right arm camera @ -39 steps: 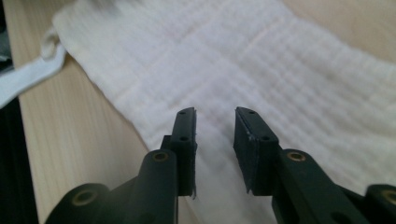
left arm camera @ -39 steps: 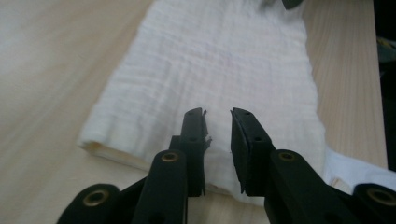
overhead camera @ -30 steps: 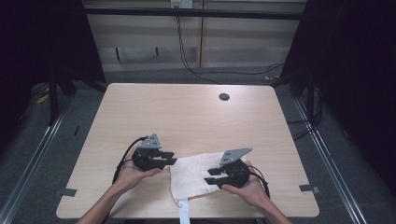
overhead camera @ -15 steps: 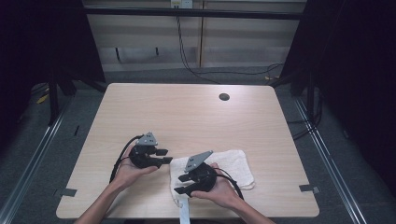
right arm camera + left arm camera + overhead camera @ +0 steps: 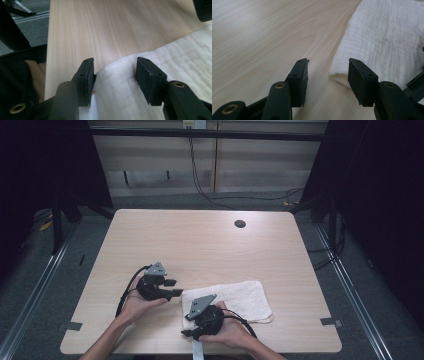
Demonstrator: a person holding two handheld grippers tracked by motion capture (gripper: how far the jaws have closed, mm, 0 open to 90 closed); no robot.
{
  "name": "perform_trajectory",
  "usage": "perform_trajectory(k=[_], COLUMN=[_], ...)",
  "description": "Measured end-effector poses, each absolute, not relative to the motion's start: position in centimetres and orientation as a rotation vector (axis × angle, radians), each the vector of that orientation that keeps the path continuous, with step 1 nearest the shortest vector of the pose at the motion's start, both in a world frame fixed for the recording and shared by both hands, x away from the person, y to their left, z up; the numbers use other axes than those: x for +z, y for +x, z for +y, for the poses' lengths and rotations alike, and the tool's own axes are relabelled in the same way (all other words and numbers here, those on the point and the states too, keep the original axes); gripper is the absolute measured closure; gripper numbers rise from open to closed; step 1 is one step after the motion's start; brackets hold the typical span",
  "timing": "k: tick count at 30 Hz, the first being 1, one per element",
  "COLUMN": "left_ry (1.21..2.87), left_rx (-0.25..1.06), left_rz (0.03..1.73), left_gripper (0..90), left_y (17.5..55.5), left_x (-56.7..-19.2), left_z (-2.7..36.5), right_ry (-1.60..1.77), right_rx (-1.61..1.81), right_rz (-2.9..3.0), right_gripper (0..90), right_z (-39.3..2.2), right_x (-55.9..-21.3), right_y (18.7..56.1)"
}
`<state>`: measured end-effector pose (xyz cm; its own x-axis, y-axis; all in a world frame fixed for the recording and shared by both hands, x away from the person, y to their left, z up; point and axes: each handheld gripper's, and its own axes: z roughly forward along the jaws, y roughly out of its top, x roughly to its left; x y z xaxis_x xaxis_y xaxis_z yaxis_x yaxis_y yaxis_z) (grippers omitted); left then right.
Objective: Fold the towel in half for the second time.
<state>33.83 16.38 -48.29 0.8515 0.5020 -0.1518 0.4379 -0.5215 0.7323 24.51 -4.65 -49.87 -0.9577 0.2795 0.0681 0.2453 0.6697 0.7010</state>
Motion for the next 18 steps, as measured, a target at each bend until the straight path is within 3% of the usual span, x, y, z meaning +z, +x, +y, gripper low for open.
perform_trajectory(k=[7, 18], left_ry=[2.212, 2.227], left_rx=[0.115, 0.098], left_rz=[0.700, 0.698], left_gripper=[46.8, 41.8], left_y=[33.7, 33.7], left_x=[-48.7, -49.5], left_z=[15.8, 15.0], right_ry=[0.481, 0.555], right_rx=[1.146, 1.179], right_rz=[2.792, 2.794], right_gripper=[71.4, 80.9], right_z=[-4.8, -5.1], right_x=[-49.8, -49.9], right_y=[24.8, 25.5])
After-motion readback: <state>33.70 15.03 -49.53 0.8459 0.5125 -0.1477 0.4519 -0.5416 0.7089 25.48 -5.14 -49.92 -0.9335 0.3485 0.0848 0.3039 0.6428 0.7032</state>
